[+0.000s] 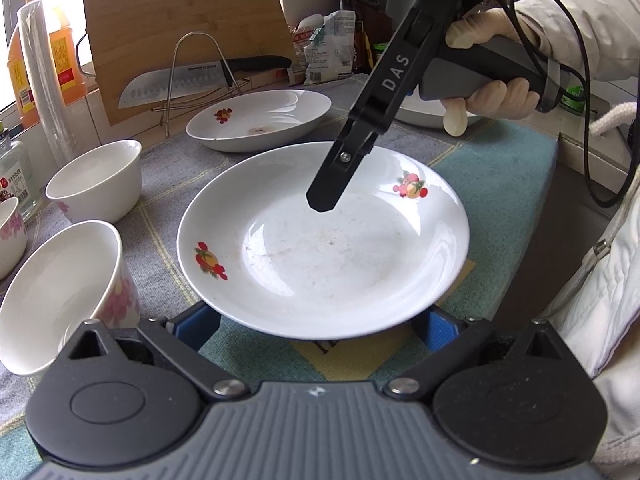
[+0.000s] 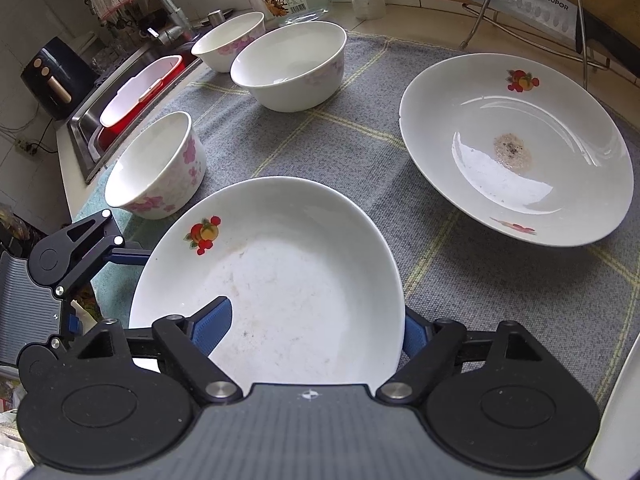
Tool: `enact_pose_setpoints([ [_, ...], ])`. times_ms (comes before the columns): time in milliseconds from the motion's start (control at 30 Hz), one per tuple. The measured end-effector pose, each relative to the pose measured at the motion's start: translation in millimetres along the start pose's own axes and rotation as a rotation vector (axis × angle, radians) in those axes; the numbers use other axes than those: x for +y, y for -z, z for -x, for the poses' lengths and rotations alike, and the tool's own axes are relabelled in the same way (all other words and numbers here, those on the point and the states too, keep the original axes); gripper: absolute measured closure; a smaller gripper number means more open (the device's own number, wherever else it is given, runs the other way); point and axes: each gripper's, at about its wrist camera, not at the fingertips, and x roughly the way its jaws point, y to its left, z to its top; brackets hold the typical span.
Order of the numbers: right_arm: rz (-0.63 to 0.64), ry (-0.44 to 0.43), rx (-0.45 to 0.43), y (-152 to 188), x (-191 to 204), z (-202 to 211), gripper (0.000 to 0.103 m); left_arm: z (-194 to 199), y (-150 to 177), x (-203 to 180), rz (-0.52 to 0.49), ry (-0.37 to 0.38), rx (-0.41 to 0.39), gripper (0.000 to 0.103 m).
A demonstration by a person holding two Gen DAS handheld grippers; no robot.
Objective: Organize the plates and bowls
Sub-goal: 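Hold the flowered plate up with the right gripper, then carry the held plate with the right gripper over another flowered plate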
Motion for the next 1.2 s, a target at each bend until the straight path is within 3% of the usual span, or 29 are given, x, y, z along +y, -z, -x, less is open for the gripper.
enact_pose_setpoints([
  [633, -0.003, 0.014, -0.027, 2, 4, 4, 0.017, 1, 1, 0, -0.018, -0.020, 0.004, 0.002],
  [1200, -0.008, 0.033, -0.065, 6, 3, 28, 0.016, 6, -19, -3, -0.040, 0.001, -0.005, 0.002],
])
